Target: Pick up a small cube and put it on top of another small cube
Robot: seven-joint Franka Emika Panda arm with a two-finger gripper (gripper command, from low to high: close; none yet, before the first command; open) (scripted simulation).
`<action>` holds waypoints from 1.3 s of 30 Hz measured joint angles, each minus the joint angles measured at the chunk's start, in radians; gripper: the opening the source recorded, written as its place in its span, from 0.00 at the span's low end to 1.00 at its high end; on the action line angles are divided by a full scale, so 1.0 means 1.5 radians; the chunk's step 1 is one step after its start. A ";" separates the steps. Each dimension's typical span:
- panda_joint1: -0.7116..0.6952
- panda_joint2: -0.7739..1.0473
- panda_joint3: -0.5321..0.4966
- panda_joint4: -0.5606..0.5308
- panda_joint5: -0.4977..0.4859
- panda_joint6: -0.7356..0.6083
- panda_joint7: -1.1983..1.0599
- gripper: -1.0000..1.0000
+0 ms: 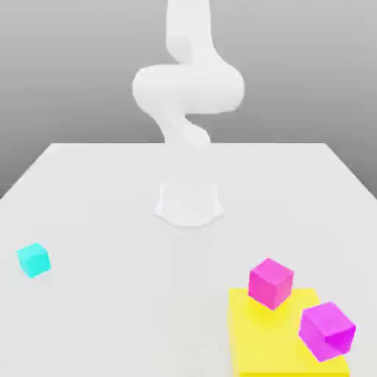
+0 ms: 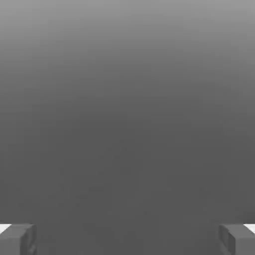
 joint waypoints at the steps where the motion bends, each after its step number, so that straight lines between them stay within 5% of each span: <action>1: -0.015 0.026 -0.011 -0.012 -0.008 0.015 0.000 0.50; 13: -0.166 0.312 -0.180 -0.141 -0.046 0.180 -0.040 0.50; 20: -0.260 0.490 -0.266 -0.217 0.056 0.277 -0.152 0.50; 28: -0.420 0.690 -0.115 -0.210 0.265 0.408 -0.321 0.50; 29: -0.434 0.704 -0.098 -0.207 0.276 0.419 -0.330 0.00; 35: -0.442 0.711 -0.089 -0.205 0.280 0.424 -0.333 0.00; 39: -0.395 0.645 -0.151 -0.222 0.214 0.374 -0.282 0.00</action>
